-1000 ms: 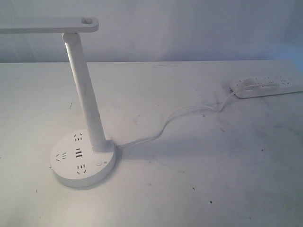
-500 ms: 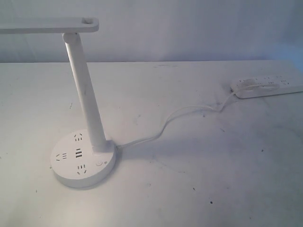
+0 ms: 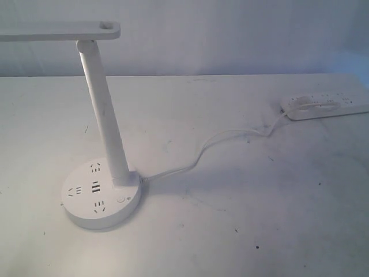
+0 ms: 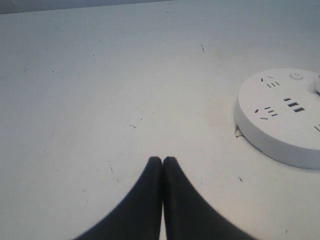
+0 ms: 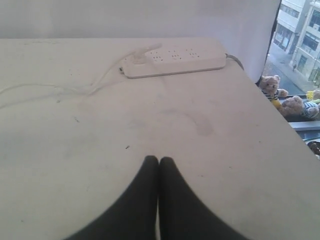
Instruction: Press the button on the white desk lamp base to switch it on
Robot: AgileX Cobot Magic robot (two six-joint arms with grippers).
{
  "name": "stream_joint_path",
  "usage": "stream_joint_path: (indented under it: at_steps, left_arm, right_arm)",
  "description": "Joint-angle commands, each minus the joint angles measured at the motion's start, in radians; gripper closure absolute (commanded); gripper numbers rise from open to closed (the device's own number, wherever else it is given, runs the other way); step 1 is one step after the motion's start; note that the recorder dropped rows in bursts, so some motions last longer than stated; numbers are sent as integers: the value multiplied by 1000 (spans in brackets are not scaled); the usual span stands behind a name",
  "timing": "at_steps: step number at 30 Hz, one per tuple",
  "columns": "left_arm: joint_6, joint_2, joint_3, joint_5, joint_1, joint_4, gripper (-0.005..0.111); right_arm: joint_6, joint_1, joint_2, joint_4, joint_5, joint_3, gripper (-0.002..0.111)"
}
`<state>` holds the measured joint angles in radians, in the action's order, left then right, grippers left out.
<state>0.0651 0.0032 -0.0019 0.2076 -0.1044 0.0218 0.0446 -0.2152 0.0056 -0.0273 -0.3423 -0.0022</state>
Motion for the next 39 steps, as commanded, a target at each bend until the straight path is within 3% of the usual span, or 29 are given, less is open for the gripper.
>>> stream_joint_path:
  at_steps: [1,10,39]
  left_arm:
    - [-2,-3,2,-3,8,0,107]
    - [-2,-3,2,-3,8,0,107]
    - [-2,-3,2,-4,8,0,107]
  right_arm:
    - [4,67,-6,6,7,2,108]
    - [5,151,-6,13,7,2,108]
    - [5,153,-6,27,7,2,108]
